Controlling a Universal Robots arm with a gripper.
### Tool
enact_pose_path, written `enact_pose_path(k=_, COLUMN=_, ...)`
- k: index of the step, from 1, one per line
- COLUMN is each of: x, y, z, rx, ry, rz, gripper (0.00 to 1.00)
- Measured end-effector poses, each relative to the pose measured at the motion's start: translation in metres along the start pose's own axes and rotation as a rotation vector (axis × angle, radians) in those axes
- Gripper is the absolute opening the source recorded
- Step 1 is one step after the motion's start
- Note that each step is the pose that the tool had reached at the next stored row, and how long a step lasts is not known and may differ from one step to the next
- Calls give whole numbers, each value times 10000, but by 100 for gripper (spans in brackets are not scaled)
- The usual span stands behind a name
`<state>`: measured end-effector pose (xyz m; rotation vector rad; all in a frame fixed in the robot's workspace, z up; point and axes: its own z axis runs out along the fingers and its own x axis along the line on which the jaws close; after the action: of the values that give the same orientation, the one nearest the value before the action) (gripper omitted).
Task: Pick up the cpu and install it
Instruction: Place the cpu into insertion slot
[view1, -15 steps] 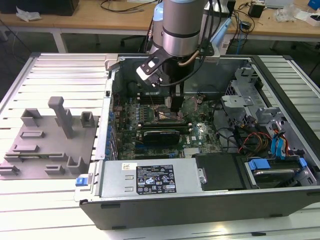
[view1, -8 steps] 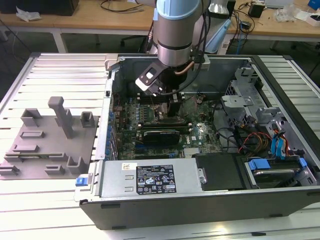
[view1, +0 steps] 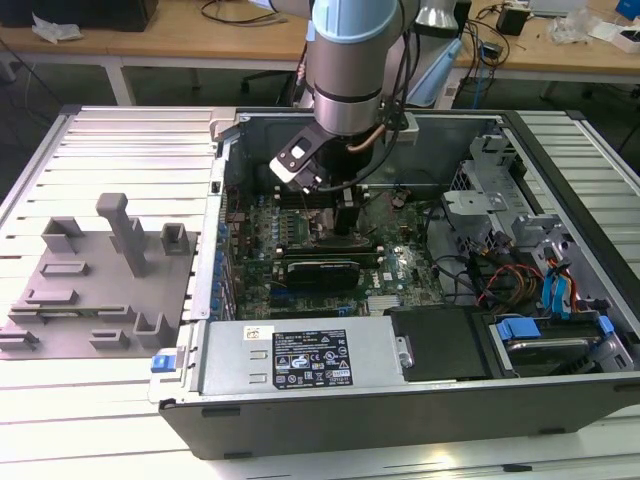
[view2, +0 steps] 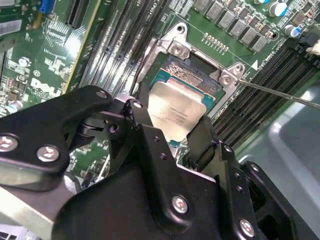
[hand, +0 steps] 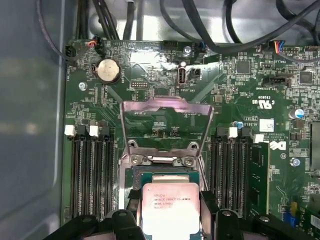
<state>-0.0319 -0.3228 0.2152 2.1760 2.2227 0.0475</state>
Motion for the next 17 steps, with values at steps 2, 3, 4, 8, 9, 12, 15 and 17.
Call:
enact_pose_path(k=2, x=30, y=-4, z=27, rx=14, ry=-37, rz=25, gripper=55)
enact_pose_path(k=3, x=39, y=-7, z=42, rx=19, ry=-65, rz=35, gripper=55)
enact_pose_path(k=4, x=45, y=-10, z=57, rx=26, ry=-95, rz=47, gripper=55)
enact_pose_path(k=8, x=55, y=-22, z=106, rx=33, ry=-183, rz=89, gripper=55)
enact_pose_path(k=9, x=55, y=-24, z=122, rx=33, ry=-202, rz=110, gripper=55)
enact_pose_path(k=12, x=55, y=-25, z=135, rx=35, ry=-215, rz=166, gripper=55)
enact_pose_path(k=15, x=59, y=-26, z=151, rx=33, ry=-212, rz=169, gripper=55)
enact_pose_path(k=17, x=62, y=-26, z=162, rx=36, ry=-218, rz=165, gripper=55)
